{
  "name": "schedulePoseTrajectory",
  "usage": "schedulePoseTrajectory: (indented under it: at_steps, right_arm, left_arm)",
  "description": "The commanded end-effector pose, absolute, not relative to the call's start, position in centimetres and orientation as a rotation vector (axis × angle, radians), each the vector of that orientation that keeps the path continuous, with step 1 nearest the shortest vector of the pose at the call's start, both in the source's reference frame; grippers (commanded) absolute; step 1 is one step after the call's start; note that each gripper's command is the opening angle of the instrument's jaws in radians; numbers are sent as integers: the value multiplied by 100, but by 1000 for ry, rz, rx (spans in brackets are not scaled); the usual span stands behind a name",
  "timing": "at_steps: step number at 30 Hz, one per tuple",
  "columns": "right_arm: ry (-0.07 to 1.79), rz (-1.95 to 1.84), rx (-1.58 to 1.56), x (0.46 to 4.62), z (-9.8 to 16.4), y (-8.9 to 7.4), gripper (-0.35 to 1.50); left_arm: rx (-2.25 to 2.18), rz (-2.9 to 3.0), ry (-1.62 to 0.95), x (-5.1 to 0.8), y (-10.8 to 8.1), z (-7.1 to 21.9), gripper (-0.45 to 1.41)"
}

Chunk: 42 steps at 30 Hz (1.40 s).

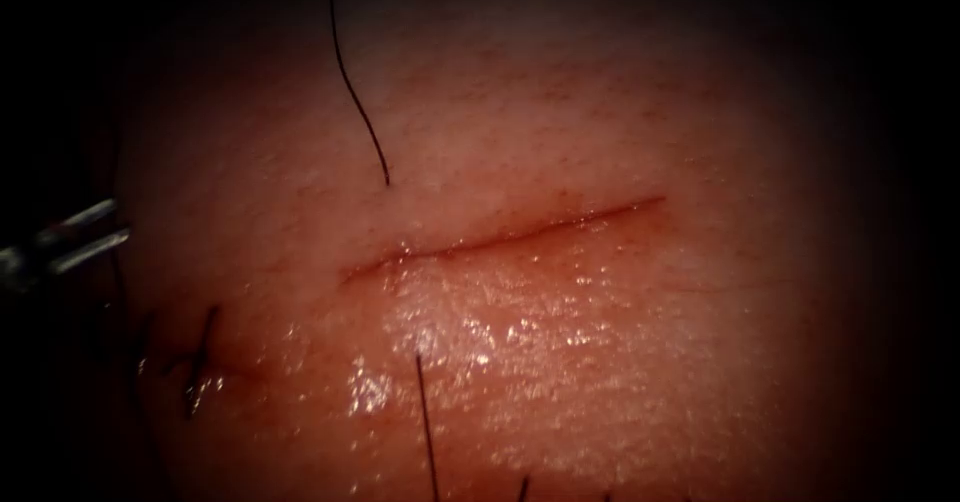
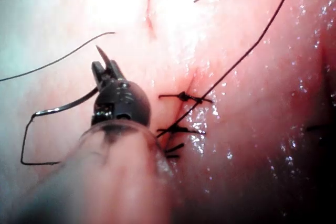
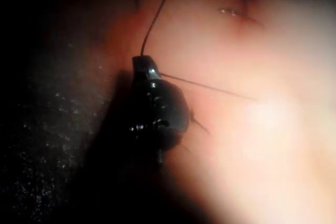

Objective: Wound Closure
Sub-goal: Grasp suture with right hand near wound and pull away to lengthen working end of suture. Repeat until only a short tail remains.

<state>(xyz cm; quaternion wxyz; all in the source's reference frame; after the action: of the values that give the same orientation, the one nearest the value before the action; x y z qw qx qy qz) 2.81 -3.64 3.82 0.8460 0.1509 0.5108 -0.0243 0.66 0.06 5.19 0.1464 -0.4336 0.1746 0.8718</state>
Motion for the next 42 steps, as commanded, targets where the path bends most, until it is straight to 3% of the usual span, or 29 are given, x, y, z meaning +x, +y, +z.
schedulePoseTrajectory:
  at_steps: [1,2,4,5,9,15,22,32,42]
  right_arm:
    - [1096,-70,333,292,378,-377,-35]
    - [1106,-72,335,294,376,-379,-35]
    - [1135,-120,286,298,372,-374,58]
    - [1173,-147,235,297,370,-362,116]
    - [1267,-120,139,281,362,-309,148]
    - [1332,-101,95,257,341,-268,148]
    - [1328,-95,77,245,353,-230,133]
    - [1276,-76,9,275,471,-180,140]
    - [1208,-93,44,305,531,-184,133]
  left_arm:
    - [-1250,2512,503,62,9,525,-45]
    - [-1250,2512,503,61,9,525,-45]
    - [-1249,2512,504,61,9,525,-45]
    - [-1250,2512,504,62,9,525,-45]
    - [-1252,2513,501,64,10,525,-45]
    - [-1255,2514,499,67,11,526,-45]
    - [-1253,2513,500,66,11,527,-45]
    - [-1252,2513,502,65,10,526,-45]
    - [-1250,2513,503,64,9,526,-45]
